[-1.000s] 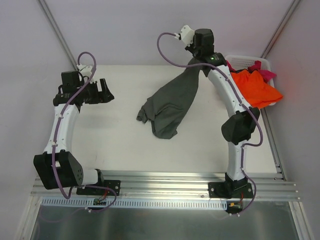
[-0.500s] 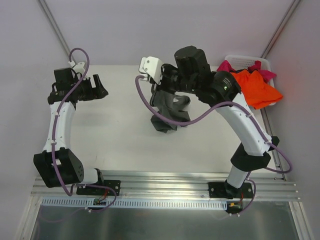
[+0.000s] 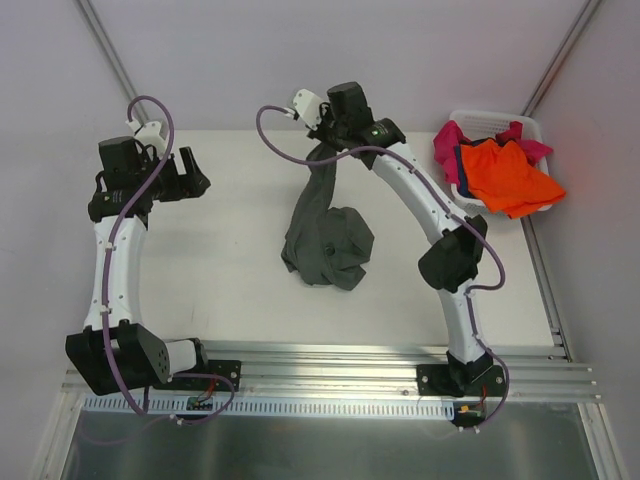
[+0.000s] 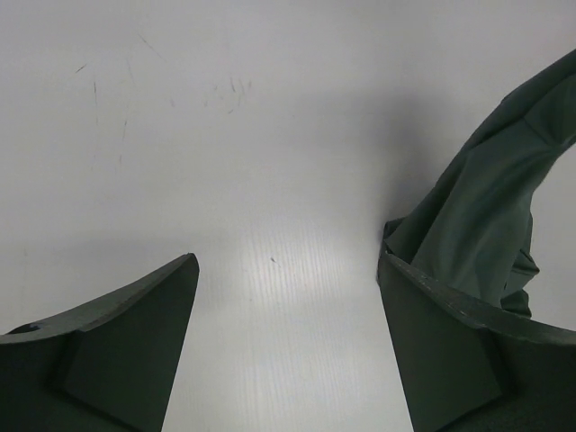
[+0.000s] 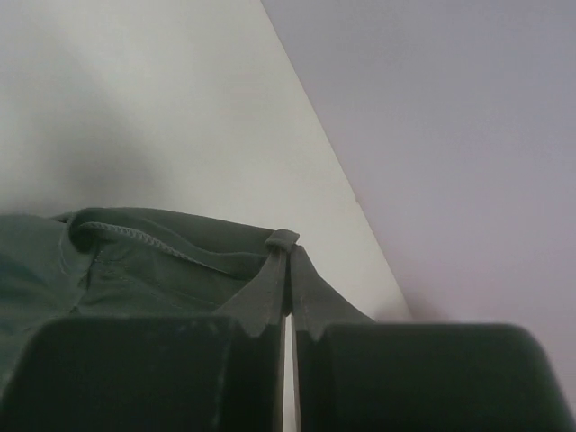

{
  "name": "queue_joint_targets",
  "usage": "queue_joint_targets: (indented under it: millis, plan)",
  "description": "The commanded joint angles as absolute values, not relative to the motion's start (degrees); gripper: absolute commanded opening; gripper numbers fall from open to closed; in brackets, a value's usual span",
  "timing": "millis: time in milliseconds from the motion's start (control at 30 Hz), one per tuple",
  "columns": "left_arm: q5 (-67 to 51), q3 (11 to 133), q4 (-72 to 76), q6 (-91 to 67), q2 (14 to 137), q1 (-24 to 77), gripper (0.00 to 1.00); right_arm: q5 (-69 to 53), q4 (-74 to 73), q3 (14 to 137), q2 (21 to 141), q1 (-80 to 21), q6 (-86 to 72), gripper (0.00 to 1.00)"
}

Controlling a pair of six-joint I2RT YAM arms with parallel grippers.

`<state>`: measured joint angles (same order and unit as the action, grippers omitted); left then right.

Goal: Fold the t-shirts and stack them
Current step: Flatten out the tshirt

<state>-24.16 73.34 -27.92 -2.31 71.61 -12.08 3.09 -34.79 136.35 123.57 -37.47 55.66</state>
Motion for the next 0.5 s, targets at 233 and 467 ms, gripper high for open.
queue_joint_targets:
  millis: [233, 467]
  plan:
    - [-24.43, 72.07, -28.13, -1.23, 70.4, -13.01, 0.82, 24.93, -32.7, 136.31, 124.37, -20.75, 57.06, 0.0]
    - [-25.22, 72.6, -28.12, -2.54, 72.07, -14.23, 0.81, 18.99, -32.97, 134.58, 110.32, -22.3, 54.21, 0.0]
